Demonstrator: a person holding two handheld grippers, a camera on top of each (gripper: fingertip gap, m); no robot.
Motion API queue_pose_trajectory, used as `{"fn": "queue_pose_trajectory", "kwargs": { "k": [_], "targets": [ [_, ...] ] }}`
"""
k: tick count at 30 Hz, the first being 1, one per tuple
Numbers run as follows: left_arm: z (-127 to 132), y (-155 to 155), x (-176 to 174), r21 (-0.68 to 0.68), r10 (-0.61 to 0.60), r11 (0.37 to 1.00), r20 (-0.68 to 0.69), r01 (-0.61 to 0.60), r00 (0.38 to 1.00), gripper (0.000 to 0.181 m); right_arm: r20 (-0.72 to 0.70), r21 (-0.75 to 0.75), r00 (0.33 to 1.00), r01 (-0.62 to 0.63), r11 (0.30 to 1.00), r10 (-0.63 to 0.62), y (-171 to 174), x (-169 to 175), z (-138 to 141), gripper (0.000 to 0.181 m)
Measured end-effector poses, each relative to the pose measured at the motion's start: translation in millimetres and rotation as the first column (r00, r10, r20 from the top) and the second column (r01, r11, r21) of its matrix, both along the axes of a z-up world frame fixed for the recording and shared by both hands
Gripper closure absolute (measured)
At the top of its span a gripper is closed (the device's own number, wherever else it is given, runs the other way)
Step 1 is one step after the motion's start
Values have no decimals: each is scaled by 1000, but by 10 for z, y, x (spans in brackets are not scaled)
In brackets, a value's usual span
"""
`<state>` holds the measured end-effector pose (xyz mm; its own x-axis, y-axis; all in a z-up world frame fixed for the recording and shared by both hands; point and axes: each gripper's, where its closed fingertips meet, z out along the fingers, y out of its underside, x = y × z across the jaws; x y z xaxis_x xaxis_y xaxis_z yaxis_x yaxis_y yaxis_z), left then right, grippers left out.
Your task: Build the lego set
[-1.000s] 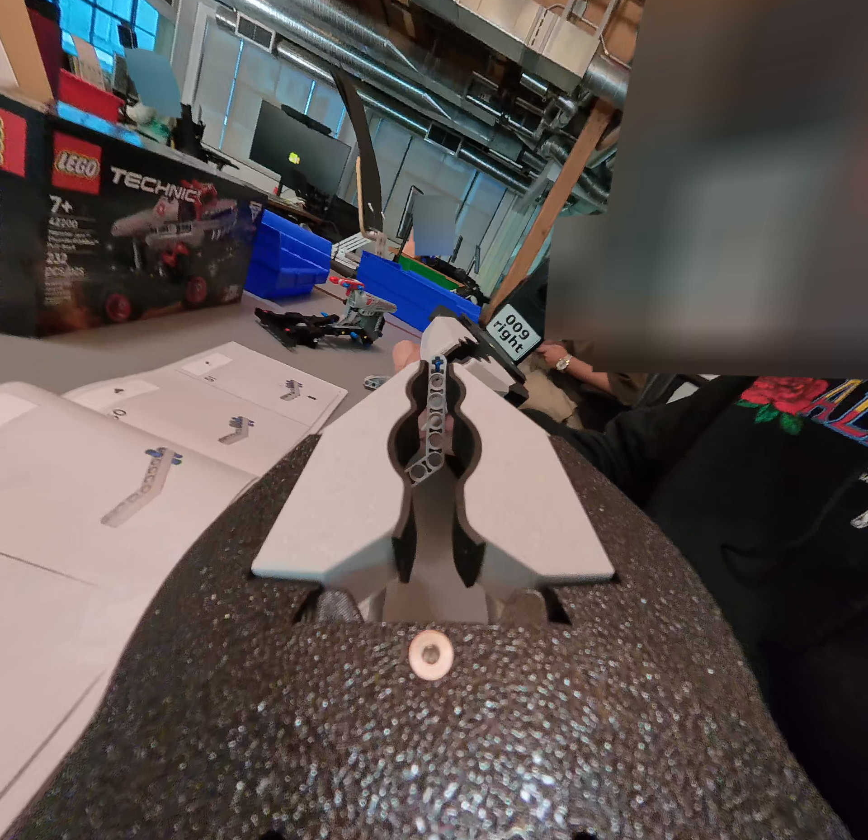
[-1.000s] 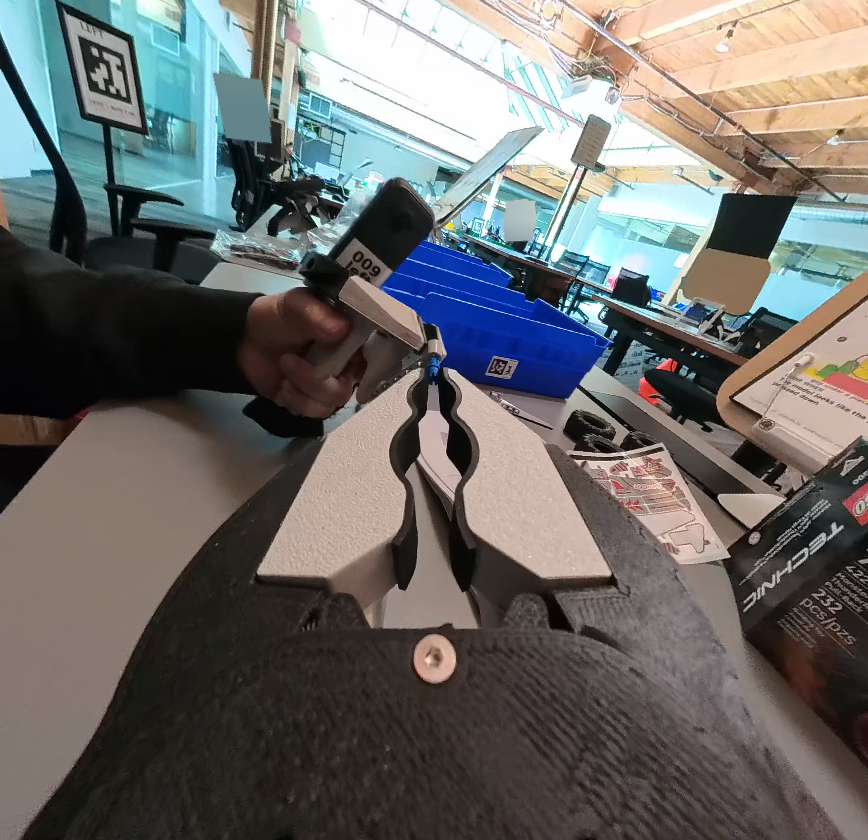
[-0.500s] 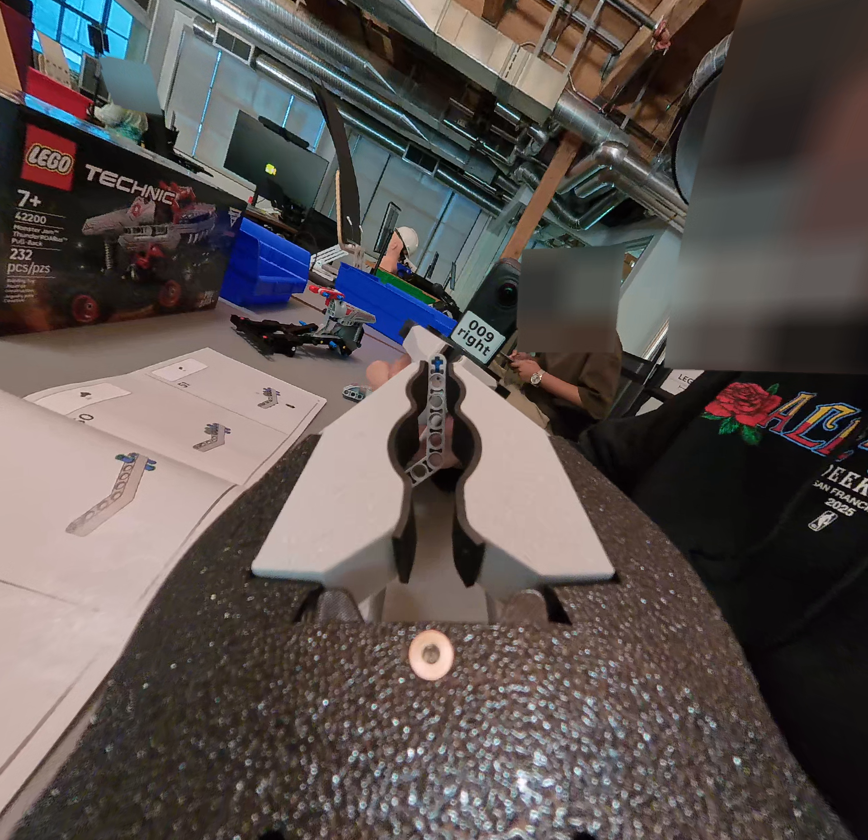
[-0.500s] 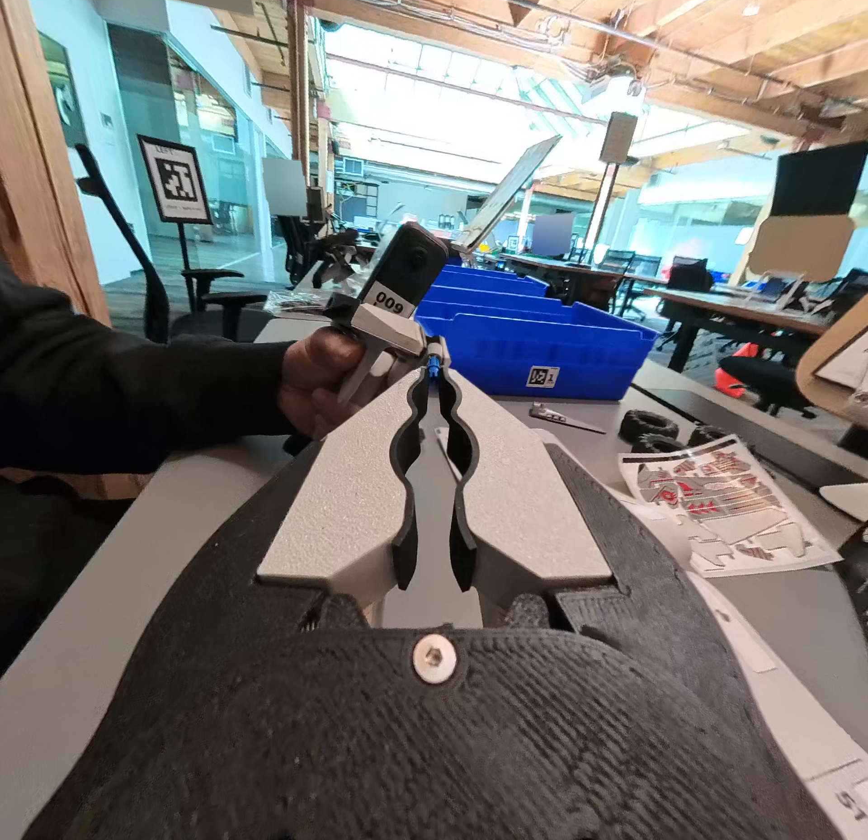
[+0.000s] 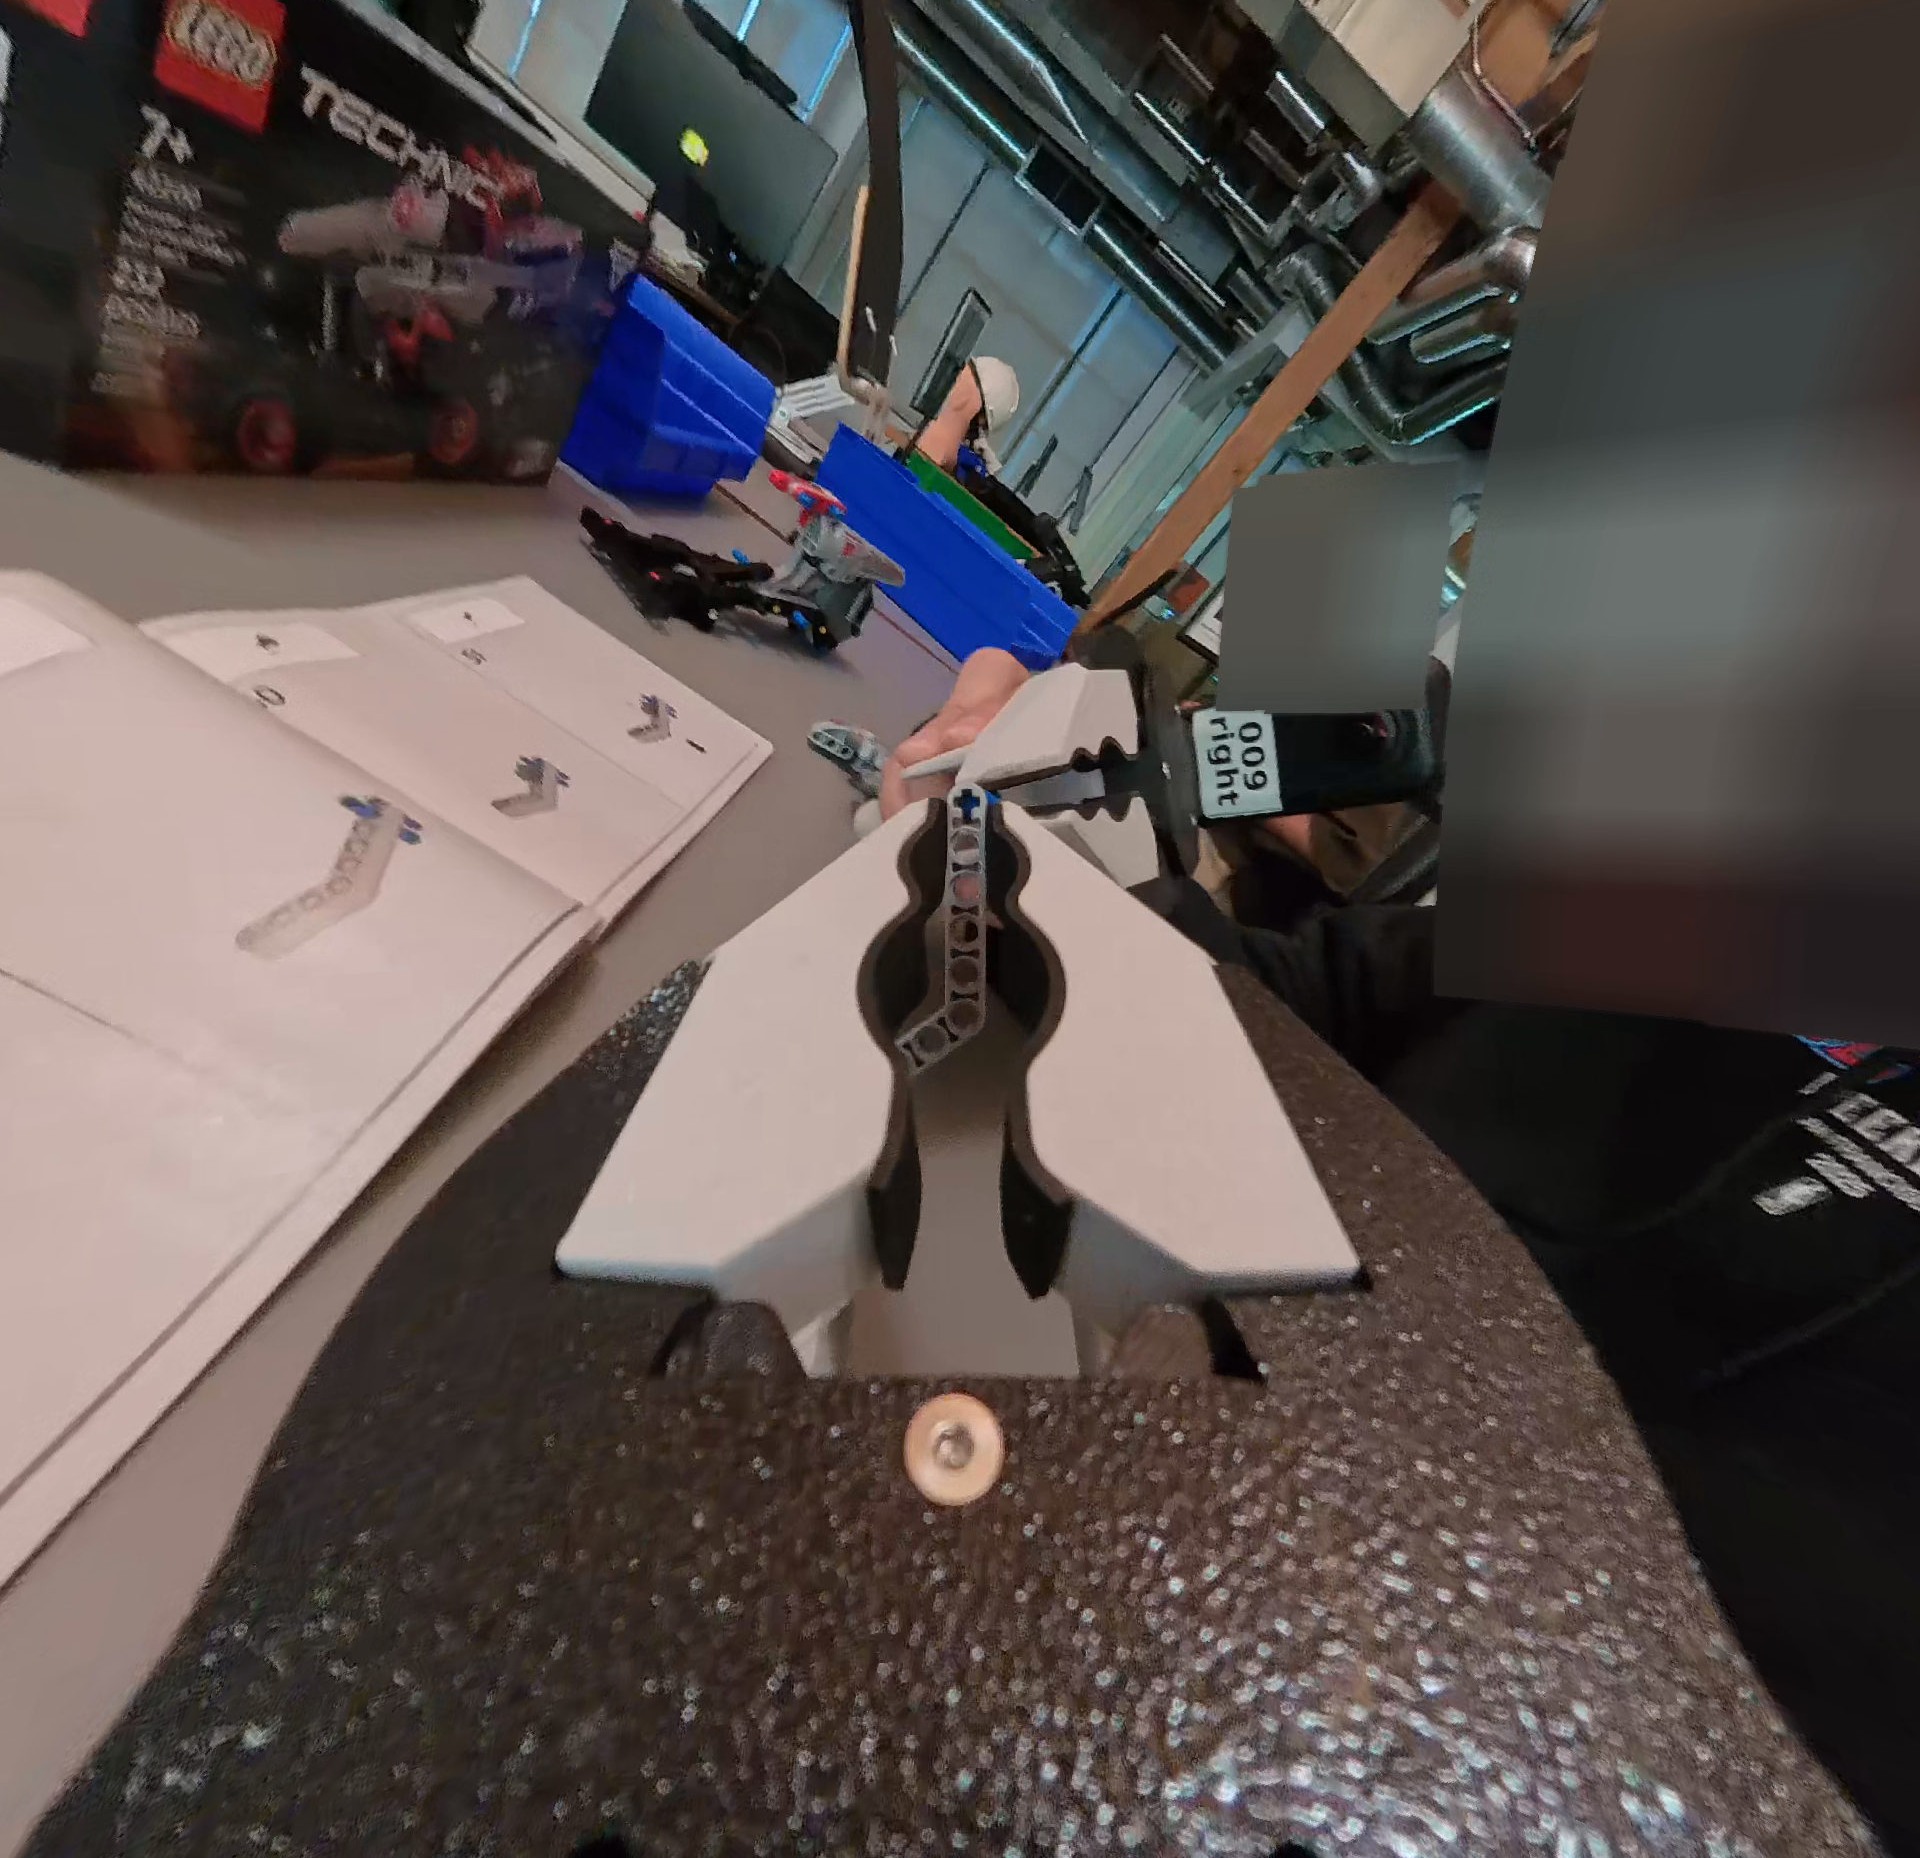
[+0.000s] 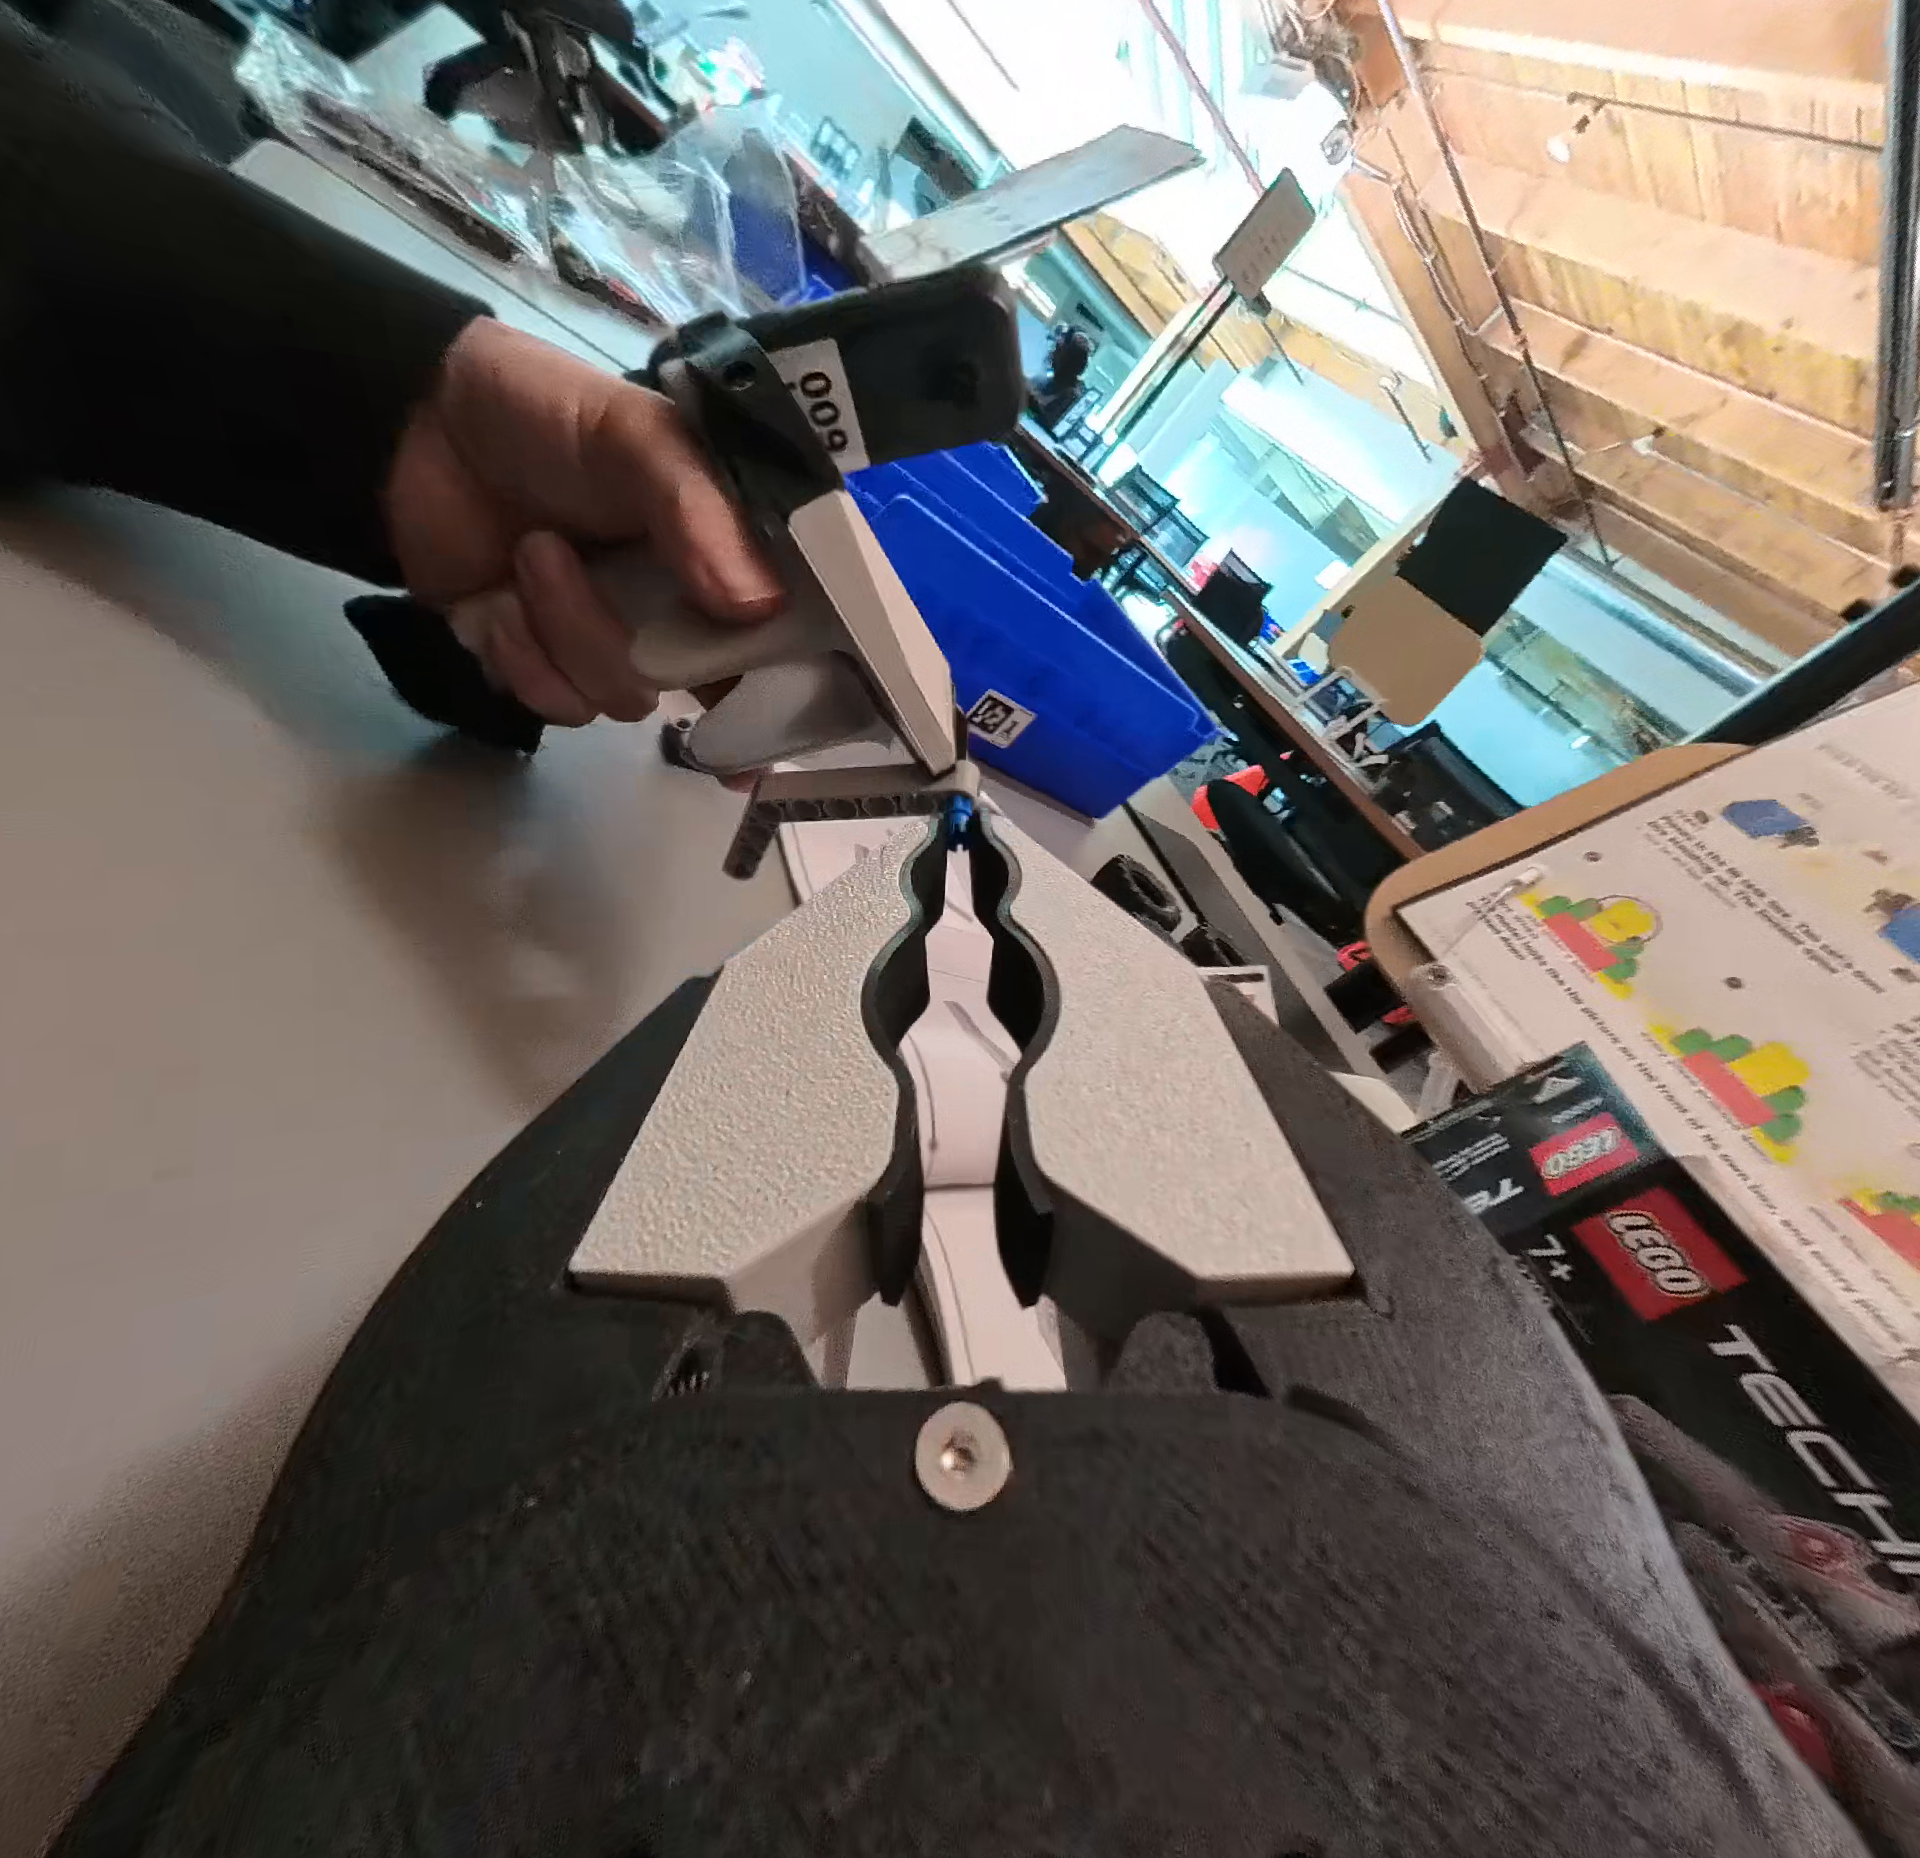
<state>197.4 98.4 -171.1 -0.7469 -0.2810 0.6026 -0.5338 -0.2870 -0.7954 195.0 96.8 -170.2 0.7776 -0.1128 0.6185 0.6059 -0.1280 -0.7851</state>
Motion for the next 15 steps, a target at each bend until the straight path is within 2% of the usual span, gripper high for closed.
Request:
{"fn": "queue_pose_trajectory", "kwargs": {
  "k": [1, 3, 4, 7, 9, 15],
  "targets": [
    [-13, 2, -10, -13, -13, 1000, -20, 13, 1000, 176, -36, 5, 999, -17, 1000, 17, 5, -9, -6, 178],
    [20, -10, -37, -66, -45, 997, -38, 42, 998, 177, -148, 55, 986, -70, 996, 78, -5, -35, 41, 178],
    [37, -19, -40, -85, -53, 995, -41, 49, 998, 177, -155, 63, 984, -74, 995, 83, -12, -34, 55, 178],
    [-12, -15, -45, -57, -57, 997, -46, 54, 997, 176, -121, 31, 990, -71, 997, 75, -2, -42, 3, 178],
    [-9, -14, -84, -56, -82, 995, -47, 80, 996, 177, -182, 52, 975, -117, 992, 125, -1, -82, 13, 178],
    [-23, -12, -102, -9, -79, 997, -36, 79, 996, 176, -302, 84, 938, -153, 985, 172, 8, -90, 10, 178]
  ]
}}
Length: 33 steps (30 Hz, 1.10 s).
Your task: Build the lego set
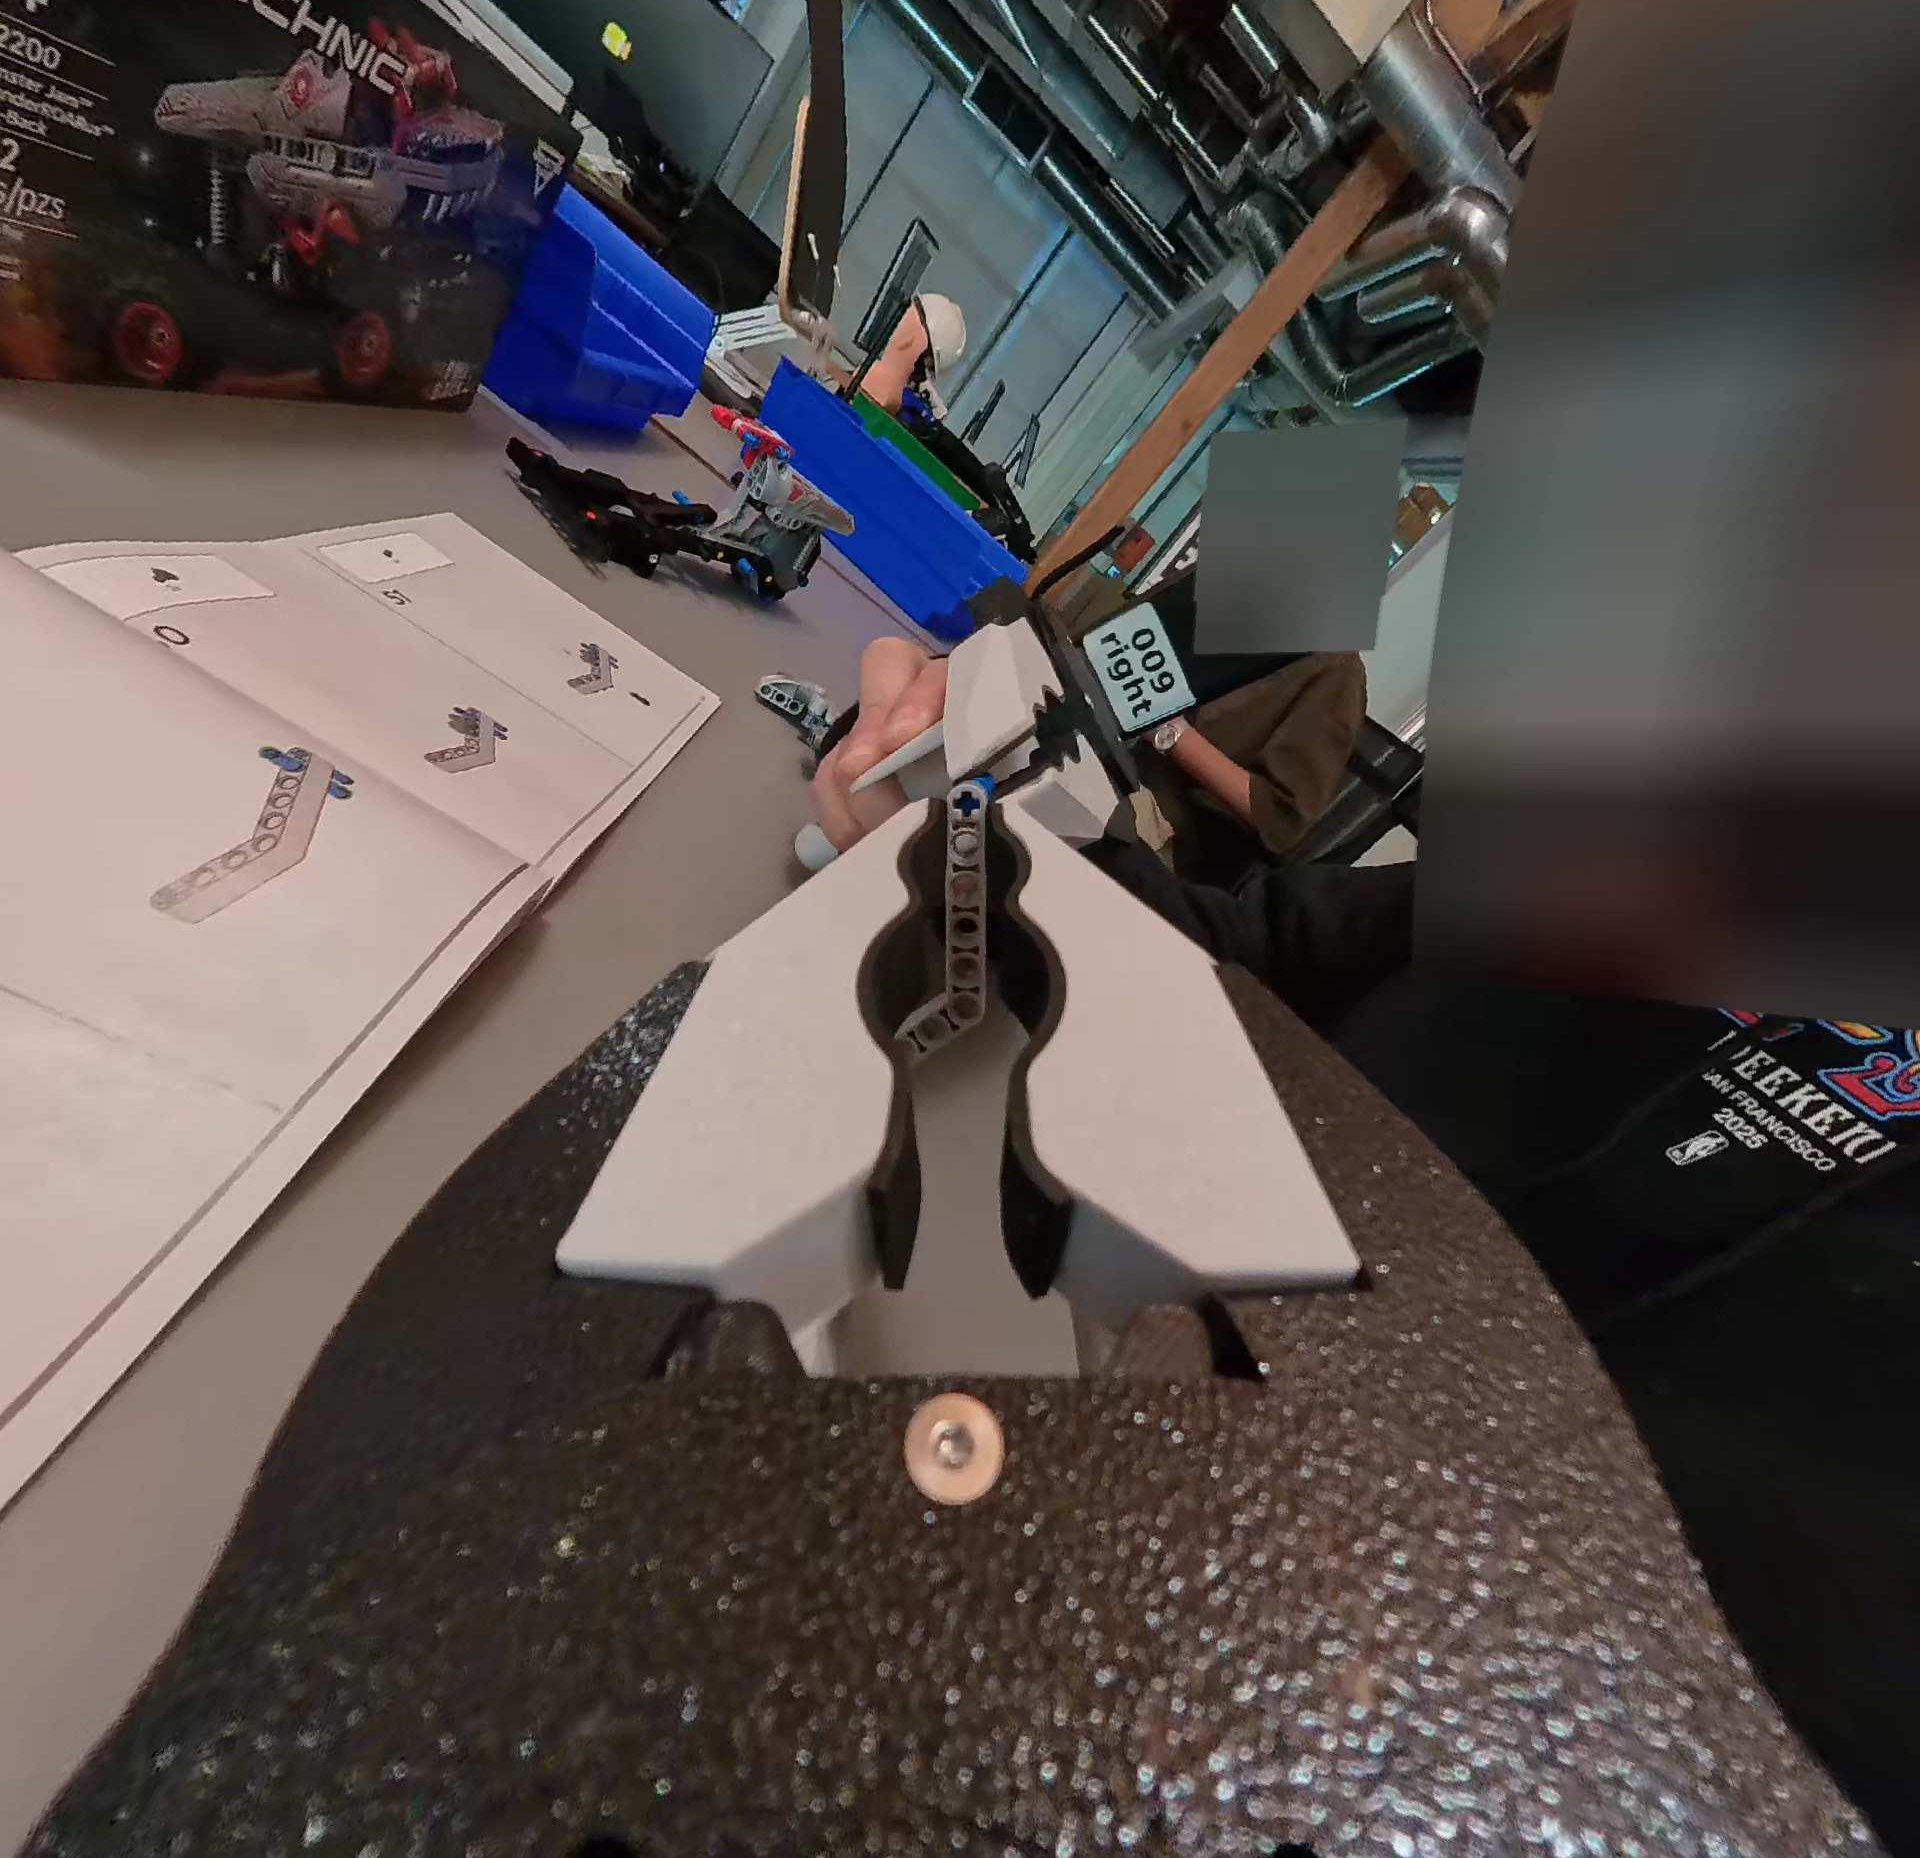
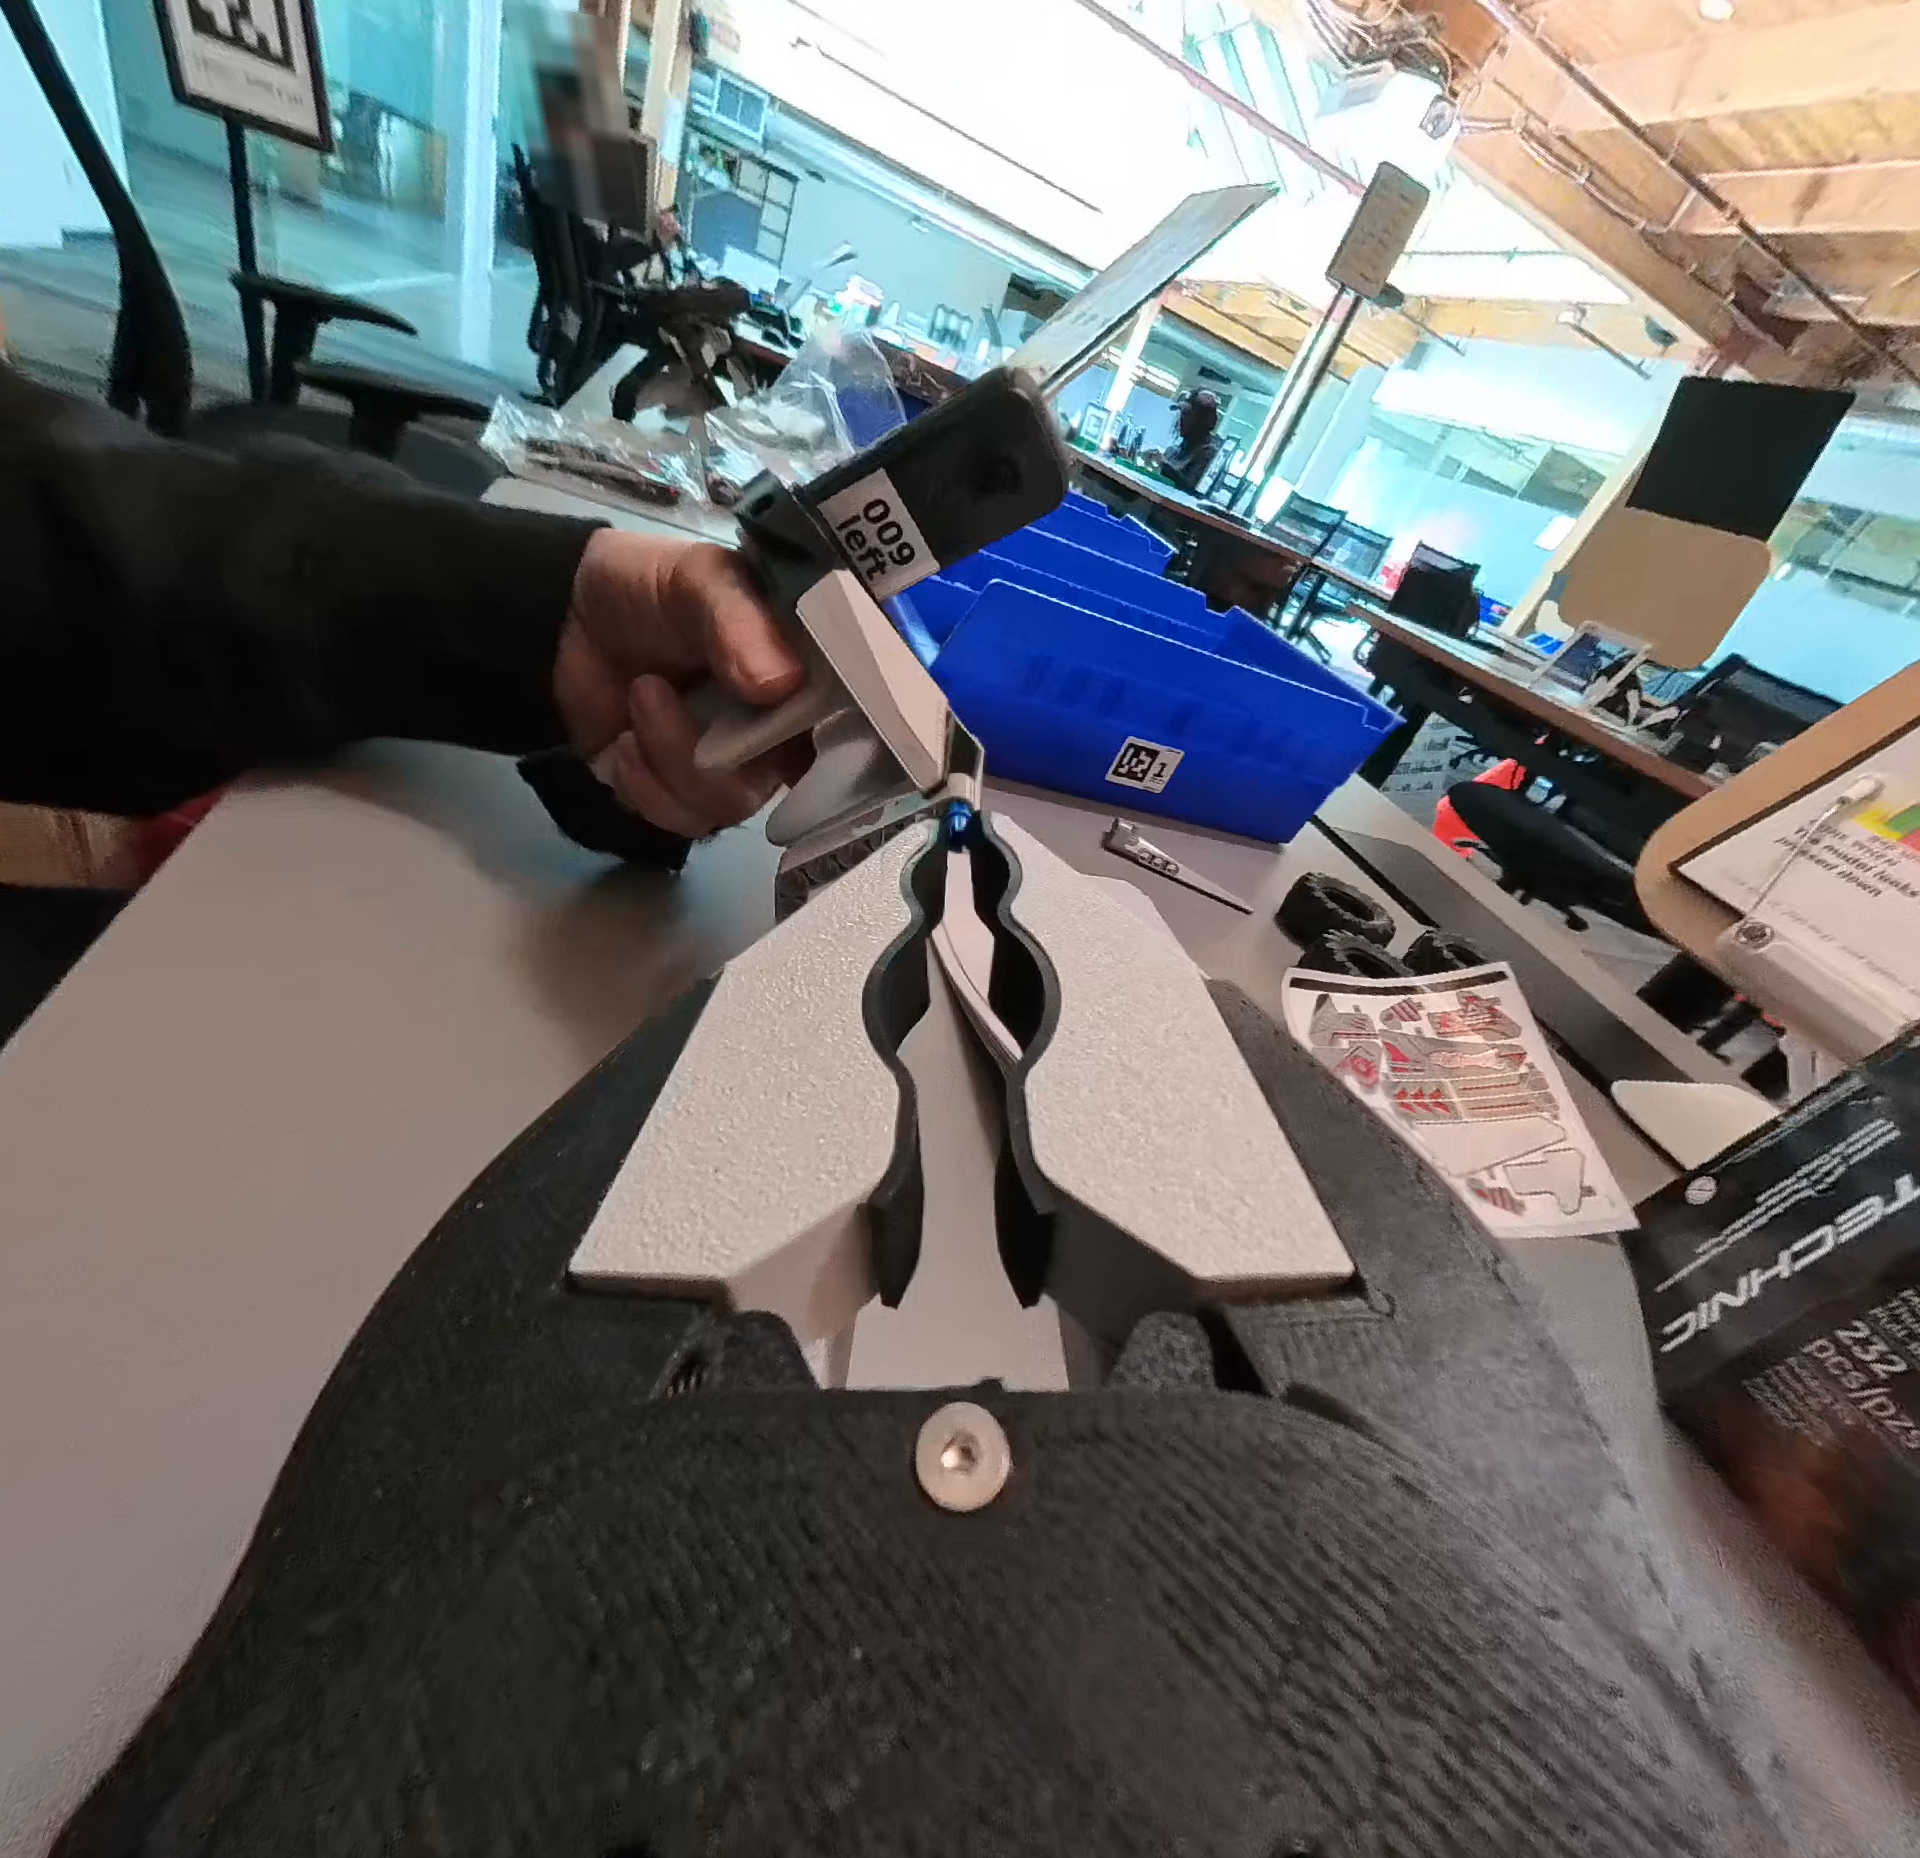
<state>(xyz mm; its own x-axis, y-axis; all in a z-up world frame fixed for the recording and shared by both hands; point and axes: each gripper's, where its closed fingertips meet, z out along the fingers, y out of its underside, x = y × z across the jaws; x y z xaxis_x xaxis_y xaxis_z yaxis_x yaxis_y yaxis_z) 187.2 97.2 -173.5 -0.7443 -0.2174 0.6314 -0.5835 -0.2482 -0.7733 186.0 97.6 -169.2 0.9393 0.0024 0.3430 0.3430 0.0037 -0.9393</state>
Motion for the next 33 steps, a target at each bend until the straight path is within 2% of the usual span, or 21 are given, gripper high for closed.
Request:
{"fn": "queue_pose_trajectory", "kwargs": {
  "k": [5, 8, 11, 14, 20, 27, 31, 33],
  "targets": [
    [-13, -16, 25, 78, 41, 996, 71, -46, 997, 177, -157, 8, 987, -44, 999, 45, -13, 31, -9, 179],
    [14, -21, 37, 128, 69, 988, 137, -86, 988, 176, -192, 32, 980, -48, 998, 54, -20, 39, 21, 179],
    [96, -42, 36, 92, 83, 991, 173, -100, 981, 176, -228, 87, 971, -58, 995, 76, -44, 39, 106, 178],
    [228, -78, 16, 58, 109, 990, 272, -129, 956, 175, -260, 155, 957, -90, 984, 129, -84, 19, 221, 178],
    [290, -107, -81, 132, 79, 982, 376, -138, 923, 172, -246, 163, 953, -138, 977, 175, -77, -71, 239, 178],
    [201, -85, -95, 190, 48, 975, 322, -114, 946, 174, -161, 117, 978, -118, 986, 136, -50, -95, 177, 178],
    [133, -83, -108, 182, 22, 982, 198, -59, 980, 176, -37, 88, 996, -77, 993, 81, -29, -104, 141, 178],
    [98, -72, -95, 181, 25, 982, 182, -58, 983, 176, -51, 71, 995, -80, 994, 83, -19, -97, 109, 178]
  ]
}}
